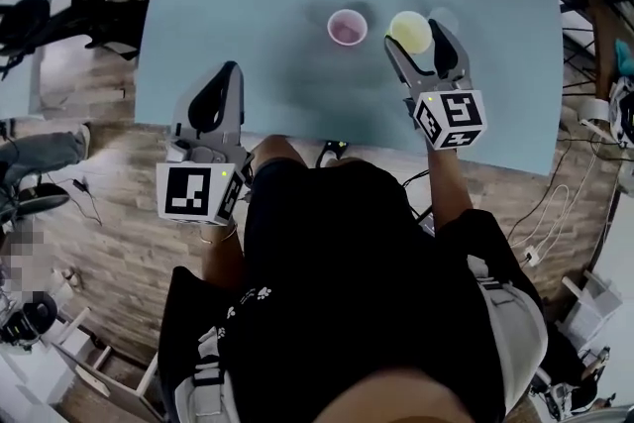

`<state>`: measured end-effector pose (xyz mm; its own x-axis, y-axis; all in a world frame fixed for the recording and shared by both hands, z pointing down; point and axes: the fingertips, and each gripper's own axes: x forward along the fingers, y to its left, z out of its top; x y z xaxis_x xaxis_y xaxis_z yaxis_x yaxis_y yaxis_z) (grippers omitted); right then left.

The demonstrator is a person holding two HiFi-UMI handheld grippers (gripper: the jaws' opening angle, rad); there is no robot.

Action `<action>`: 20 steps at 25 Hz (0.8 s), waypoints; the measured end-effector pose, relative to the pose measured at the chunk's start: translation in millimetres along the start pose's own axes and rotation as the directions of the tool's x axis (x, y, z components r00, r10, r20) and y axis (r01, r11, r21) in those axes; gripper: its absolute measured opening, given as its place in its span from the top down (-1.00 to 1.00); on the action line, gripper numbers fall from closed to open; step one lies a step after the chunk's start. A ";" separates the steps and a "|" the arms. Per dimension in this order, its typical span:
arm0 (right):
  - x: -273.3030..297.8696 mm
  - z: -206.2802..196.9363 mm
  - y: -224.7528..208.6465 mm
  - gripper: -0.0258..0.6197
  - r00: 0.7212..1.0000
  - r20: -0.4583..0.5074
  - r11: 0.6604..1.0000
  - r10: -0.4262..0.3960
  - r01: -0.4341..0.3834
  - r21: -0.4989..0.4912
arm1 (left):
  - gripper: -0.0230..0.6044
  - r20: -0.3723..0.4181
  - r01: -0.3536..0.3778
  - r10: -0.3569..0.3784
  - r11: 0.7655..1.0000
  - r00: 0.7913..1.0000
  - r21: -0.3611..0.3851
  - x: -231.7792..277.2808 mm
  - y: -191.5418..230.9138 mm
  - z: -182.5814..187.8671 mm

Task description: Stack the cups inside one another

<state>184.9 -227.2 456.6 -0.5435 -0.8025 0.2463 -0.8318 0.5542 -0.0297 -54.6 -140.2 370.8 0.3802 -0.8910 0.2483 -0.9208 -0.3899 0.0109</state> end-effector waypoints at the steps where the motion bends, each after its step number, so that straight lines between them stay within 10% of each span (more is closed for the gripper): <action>1: 5.6 3.0 4.1 -0.17 1.000 0.003 1.000 0.017 -0.017 -0.006 | 0.98 -0.006 -0.019 0.019 1.000 1.000 -0.005 -2.3 4.1 -0.4; 20: 78.6 2.3 67.8 -0.17 0.977 -0.045 0.976 0.208 -0.210 -0.053 | 0.98 -0.011 -0.182 0.182 0.983 0.983 -0.039 -39.9 58.1 -13.2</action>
<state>85.5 -253.3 471.7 -0.6986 -0.6592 0.2781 -0.6922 0.7211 -0.0298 -124.5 -124.2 374.3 0.2054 -0.9445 0.2565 -0.9773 -0.2117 0.0028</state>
